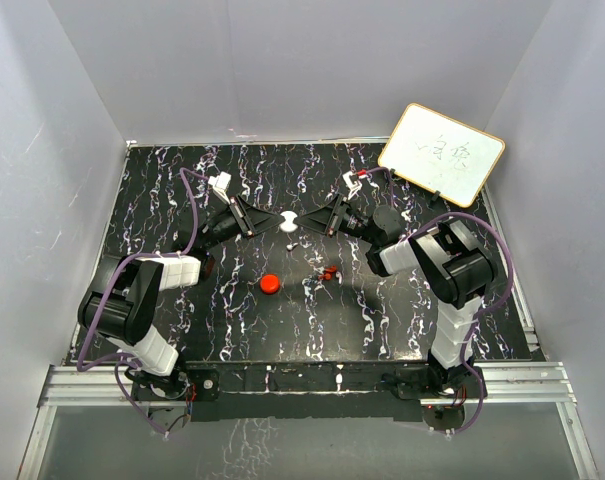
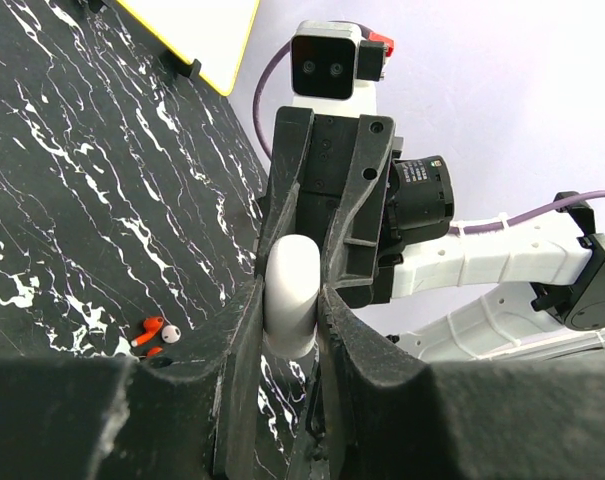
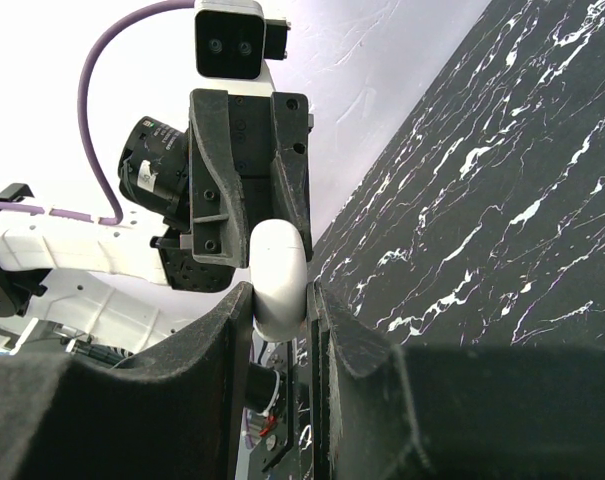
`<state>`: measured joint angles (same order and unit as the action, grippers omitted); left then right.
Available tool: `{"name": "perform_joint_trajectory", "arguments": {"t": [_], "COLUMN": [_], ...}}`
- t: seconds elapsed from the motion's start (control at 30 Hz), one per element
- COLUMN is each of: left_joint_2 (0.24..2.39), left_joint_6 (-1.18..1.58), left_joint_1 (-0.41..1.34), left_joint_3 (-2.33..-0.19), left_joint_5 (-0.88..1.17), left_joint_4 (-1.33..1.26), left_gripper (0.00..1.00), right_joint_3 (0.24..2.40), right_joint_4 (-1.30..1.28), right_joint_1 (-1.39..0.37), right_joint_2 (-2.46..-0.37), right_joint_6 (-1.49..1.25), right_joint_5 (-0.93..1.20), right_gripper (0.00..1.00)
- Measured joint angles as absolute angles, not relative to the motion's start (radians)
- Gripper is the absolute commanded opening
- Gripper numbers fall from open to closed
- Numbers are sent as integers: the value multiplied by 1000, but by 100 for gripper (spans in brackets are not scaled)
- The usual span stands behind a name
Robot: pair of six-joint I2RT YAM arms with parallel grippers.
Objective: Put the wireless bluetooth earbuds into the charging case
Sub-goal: Open the charging case.
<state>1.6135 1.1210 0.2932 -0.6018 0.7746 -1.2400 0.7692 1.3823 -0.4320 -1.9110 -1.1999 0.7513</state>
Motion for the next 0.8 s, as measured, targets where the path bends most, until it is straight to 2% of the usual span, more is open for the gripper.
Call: {"name": "perform_joint_trajectory", "arguments": {"t": [0.13,0.2,0.47,0.8], "left_joint_2": [1614,1613,1597,1558], "left_joint_6": [1119,1119,1066,990], "left_joint_1": [295,297,299,299], "left_joint_3": [-602,-602,-602,-602], "left_joint_5": [774,774,766,744], "left_joint_4": [-1233,-1232,-1143,-1034], "left_gripper": [0,0,0,0], "right_joint_3": [769,769,769,756], "right_joint_4": [1382,1381,1318,1065], "right_joint_1": [-432,-432,-432,-432], "right_joint_2": [-1912,-1912,-1902,-1774], "right_joint_6": [-1201,-1196,-1135,-948], "right_joint_5": [751,751,746,702], "right_gripper": [52,58,63,64]}}
